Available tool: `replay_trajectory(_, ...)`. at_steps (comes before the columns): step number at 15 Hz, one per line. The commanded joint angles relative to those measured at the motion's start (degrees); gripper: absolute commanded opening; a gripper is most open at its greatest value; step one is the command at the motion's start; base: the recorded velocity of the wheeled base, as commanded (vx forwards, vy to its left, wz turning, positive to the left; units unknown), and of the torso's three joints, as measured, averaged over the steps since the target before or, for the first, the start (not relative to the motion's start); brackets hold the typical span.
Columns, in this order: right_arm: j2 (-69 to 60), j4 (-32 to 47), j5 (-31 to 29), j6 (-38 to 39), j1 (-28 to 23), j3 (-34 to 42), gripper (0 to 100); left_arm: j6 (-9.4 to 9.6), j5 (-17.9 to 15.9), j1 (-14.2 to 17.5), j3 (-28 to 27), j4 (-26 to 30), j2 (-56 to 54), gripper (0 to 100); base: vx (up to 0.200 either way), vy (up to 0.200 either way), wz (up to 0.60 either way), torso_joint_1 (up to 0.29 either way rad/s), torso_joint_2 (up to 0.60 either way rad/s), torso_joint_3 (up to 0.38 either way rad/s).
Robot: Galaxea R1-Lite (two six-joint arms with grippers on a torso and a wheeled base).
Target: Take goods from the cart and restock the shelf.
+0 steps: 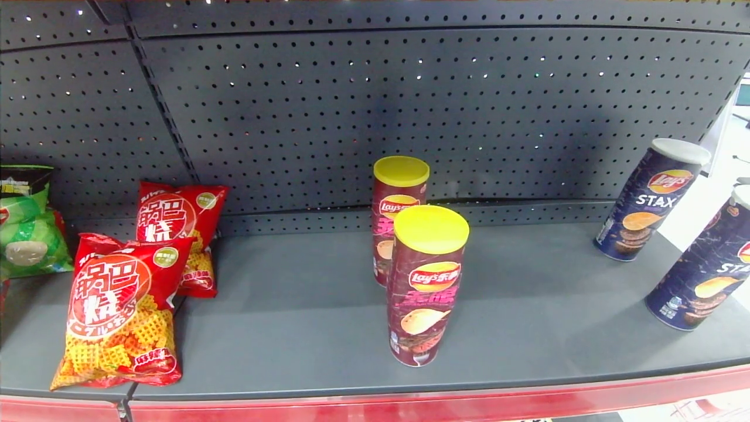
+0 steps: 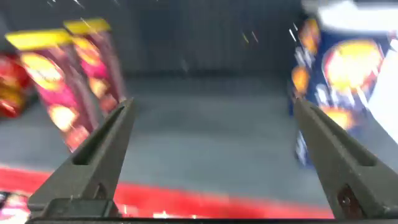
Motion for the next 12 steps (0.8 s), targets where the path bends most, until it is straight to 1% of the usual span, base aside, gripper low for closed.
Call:
replay_trajectory(1,-10.05,8.28,-2.06,-0.71,-1.56,0.6,100,-0.03,-0.02,-0.01,0.01,0.02,-0.02,100,0.0,0.0,0.0,0.0,0.0,0.0)
replay_trajectory(5,-17.52,19.88,-8.56,-1.77,-1.29,0.6,100,-0.03,-0.02,-0.01,0.01,0.02,-0.02,100,0.0,0.0,0.0,0.0,0.0,0.0)
replay_trajectory(9,-20.16,26.38,-10.23,-2.91,-0.42,0.6,100,-0.03,-0.02,-0.01,0.01,0.02,-0.02,100,0.0,0.0,0.0,0.0,0.0,0.0)
replay_trajectory(12,-20.16,29.81,-12.43,-3.96,-0.42,0.6,100,-0.03,-0.02,-0.01,0.01,0.02,-0.02,100,0.0,0.0,0.0,0.0,0.0,0.0)
